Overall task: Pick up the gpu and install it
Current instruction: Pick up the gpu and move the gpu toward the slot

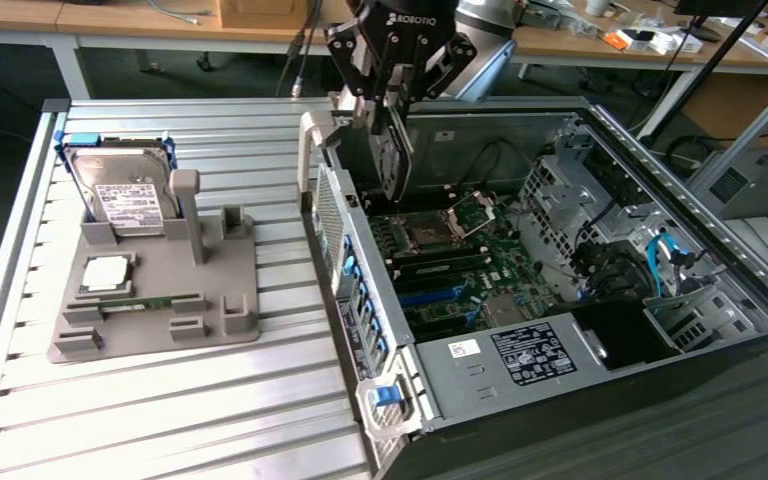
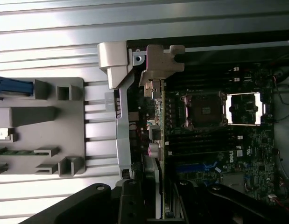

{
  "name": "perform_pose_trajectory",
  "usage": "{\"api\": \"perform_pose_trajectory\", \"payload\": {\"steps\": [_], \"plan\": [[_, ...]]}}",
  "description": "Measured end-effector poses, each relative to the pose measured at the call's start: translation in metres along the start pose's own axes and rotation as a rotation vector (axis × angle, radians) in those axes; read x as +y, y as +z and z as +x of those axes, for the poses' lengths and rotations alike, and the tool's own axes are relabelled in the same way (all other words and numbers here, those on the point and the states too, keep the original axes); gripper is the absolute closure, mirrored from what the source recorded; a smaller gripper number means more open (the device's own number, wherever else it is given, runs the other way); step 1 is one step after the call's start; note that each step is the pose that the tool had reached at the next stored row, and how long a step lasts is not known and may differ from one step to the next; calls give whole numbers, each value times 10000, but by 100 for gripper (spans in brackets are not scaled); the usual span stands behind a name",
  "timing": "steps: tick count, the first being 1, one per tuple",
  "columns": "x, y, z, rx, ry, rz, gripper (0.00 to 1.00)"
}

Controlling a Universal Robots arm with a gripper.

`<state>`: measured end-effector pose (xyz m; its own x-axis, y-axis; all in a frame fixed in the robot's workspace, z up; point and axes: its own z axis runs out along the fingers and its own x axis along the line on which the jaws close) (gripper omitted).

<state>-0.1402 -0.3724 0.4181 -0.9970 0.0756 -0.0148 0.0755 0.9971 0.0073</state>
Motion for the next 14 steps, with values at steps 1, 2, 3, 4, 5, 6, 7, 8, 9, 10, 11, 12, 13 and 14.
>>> {"api": "perform_pose_trajectory", "payload": {"steps": [1,2,3,4,5,6,7,8,9,10,11,12,13,14], "plan": [[1,0,-10,0,0,-1,70],[2,0,-20,1,1,0,70],[2,0,-31,2,1,0,70],[3,0,-38,2,1,1,70],[3,1,-48,2,0,0,70],[4,1,-57,1,0,0,70],[5,1,-78,1,0,0,70],[6,2,-88,1,0,0,70],[7,1,-98,2,0,0,70],[8,2,-108,2,-1,0,70],[8,2,-116,2,0,0,70],[9,2,-125,2,0,0,70],[9,2,-134,2,0,0,70],[10,2,-143,2,0,0,70]]}}
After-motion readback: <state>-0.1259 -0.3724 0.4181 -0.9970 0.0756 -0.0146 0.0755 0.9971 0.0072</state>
